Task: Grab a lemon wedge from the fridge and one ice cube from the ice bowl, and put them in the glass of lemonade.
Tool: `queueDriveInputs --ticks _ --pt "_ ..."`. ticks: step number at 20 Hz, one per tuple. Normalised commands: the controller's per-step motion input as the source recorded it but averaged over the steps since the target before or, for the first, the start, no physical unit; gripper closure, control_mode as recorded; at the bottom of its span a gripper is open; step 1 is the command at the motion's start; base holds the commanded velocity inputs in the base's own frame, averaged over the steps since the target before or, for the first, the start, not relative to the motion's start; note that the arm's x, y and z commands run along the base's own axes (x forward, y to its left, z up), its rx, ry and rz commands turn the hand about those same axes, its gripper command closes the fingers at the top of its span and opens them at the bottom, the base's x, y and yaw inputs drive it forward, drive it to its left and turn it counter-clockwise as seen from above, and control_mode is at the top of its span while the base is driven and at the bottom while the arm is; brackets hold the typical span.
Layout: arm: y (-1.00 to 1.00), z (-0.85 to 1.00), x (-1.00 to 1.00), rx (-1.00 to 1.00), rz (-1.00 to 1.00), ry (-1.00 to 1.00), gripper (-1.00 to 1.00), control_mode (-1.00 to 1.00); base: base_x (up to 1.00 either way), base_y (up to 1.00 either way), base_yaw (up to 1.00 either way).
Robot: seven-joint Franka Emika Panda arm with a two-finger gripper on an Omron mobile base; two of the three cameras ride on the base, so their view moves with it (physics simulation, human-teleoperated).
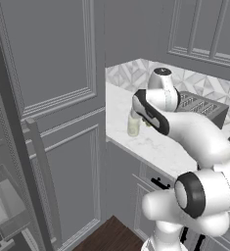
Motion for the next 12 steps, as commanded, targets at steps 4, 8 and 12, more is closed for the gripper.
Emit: queueDriveInputs --ticks 4,8,12 --pt "-0.05 -0.27 0.82 0.01 0.00 -0.01 1.00 -1.00 0.00 0.00 0.00" --pt "-0.06 -0.18 0.65 0.02 0.00 0.00 1.00 -1.00 0.00 0.00 0.00" --pt "-0.01 -0.07 0.25 0.00 0.00 0.06 1.00 -1.00 0.00 0.00 0.00"
